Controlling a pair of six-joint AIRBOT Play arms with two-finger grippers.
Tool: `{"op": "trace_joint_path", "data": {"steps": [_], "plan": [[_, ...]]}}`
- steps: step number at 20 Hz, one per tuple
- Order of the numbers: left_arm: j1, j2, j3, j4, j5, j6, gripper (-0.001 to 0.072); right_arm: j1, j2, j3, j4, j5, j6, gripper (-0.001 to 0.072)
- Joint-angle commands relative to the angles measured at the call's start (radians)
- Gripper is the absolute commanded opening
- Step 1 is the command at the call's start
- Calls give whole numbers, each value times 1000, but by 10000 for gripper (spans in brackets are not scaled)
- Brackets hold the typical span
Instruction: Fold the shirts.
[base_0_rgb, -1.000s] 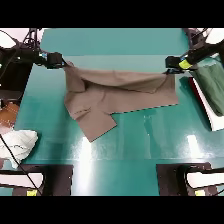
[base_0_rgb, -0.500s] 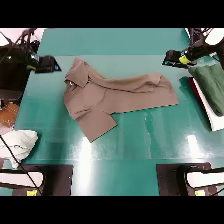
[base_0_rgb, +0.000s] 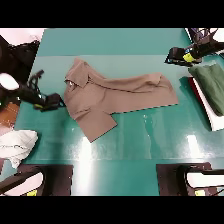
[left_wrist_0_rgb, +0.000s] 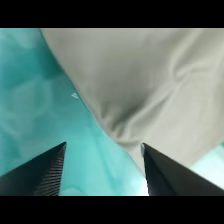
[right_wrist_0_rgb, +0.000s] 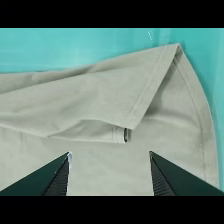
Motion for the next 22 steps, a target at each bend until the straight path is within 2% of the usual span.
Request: {"op": "trace_joint_path", "data": {"steps": [1,8,12,13,14,15,16,20,22], "plan": [[0,67,-225,-148,130,-11,542,1,2,0,1,25,1,555],[-137,62,-293,-238,421,-22,541,0,2,0,0,59,0,555],[-163,28,-293,-243,461,-73,539,-1,2,0,-2,84,-18,553],[-163,28,-293,-246,462,-80,484,-1,2,0,-3,96,-36,552],[-163,28,-287,-245,461,-79,187,-2,2,0,-3,113,-60,550],[-163,29,-277,-245,460,-71,32,-4,2,0,-4,134,-91,524],[-163,29,-252,-231,443,-70,35,-16,-1,0,-6,158,-127,449],[-163,29,-50,5,254,-52,35,-132,-56,-1,-7,306,-148,449],[-163,29,49,87,168,-52,35,-203,-96,-11,54,341,-149,459]]}}
